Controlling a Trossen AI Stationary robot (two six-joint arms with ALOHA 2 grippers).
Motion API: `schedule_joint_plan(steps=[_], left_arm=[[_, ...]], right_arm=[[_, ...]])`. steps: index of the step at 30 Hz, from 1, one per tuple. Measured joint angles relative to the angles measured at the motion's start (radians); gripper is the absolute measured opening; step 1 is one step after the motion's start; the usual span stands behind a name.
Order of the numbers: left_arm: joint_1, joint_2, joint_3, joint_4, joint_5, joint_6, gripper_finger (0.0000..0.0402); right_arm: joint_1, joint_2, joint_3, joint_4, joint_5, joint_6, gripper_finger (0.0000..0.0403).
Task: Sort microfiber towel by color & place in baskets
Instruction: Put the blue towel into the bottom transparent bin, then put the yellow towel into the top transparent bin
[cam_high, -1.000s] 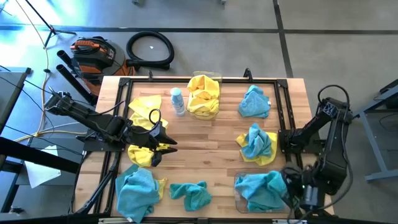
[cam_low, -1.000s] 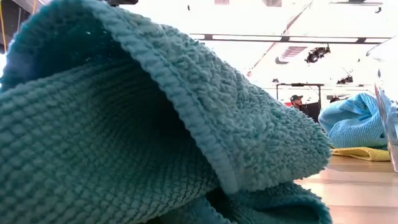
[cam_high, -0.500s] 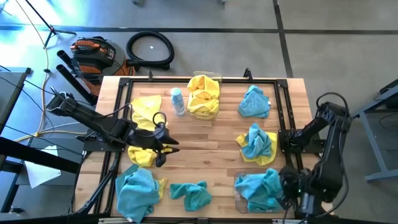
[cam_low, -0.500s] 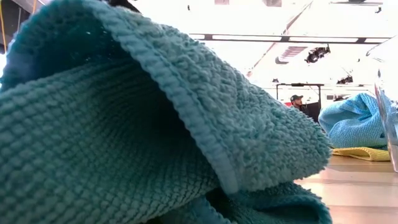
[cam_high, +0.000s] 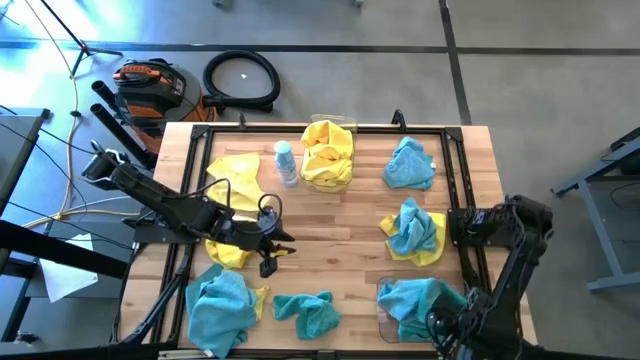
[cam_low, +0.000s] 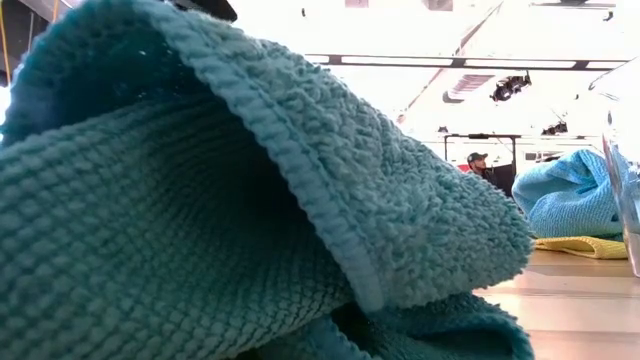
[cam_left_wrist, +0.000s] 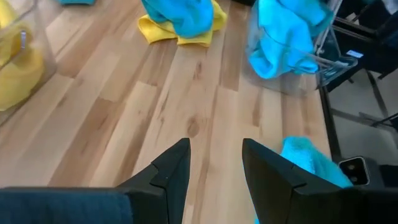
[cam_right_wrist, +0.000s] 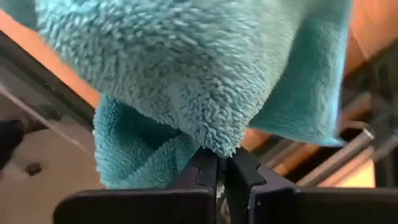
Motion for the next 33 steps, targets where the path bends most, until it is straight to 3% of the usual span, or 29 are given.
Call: schedule_joint_plan(steps=[8, 16, 29, 33], left_arm=[[-0.055, 0.007, 0.0, 0.107, 0.0, -0.005, 0.0133], [-0.102, 0.007, 0.0, 0.147, 0.001, -0.005, 0.0133], [-0.13, 0.007, 0.0, 0.143, 0.0, -0.029, 0.0133], [-0.13, 0.007, 0.0, 0.138, 0.0, -0.023, 0.0133]], right_arm=[[-0.014, 0.043, -0.013, 0.042, 0.036, -0.032, 0.0], [-0.014, 0.043, -0.113, 0.128, -0.047, 0.011, 0.0006], [-0.014, 0.003, 0.009, -0.04, -0.023, 0.036, 0.0118], [-0.014, -0.006, 0.085, -0.118, -0.024, 0.009, 0.0133]])
